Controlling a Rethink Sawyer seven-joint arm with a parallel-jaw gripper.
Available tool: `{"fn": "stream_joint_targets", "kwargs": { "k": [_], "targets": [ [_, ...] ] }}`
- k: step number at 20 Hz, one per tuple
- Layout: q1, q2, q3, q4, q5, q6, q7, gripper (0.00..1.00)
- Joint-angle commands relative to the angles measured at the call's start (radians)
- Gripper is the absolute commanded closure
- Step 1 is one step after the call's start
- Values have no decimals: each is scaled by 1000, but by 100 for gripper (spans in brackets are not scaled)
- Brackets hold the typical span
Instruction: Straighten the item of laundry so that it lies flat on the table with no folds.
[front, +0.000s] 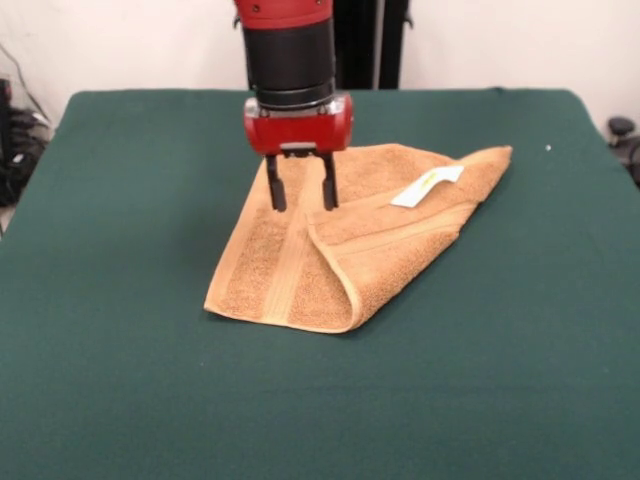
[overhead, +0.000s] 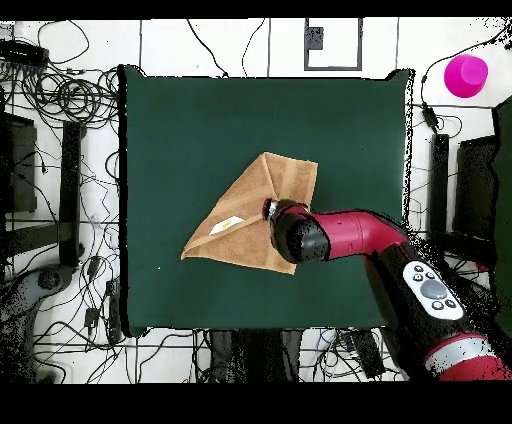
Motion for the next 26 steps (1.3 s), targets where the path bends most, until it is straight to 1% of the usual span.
{"fn": "stream_joint_targets", "kwargs": {
  "k": [1,7,11,13,19,26],
  "targets": [
    [-8,59,81,-48,66,130,-54,0],
    [-58,138,134,-57,104,178,-107,0],
    [-73,167,152,-61,110,188,-122,0],
    [-78,179,164,-82,123,218,-136,0],
    [-89,200,183,-105,141,268,-147,0],
    [-94,206,191,-109,135,283,-143,0]
  ]
}}
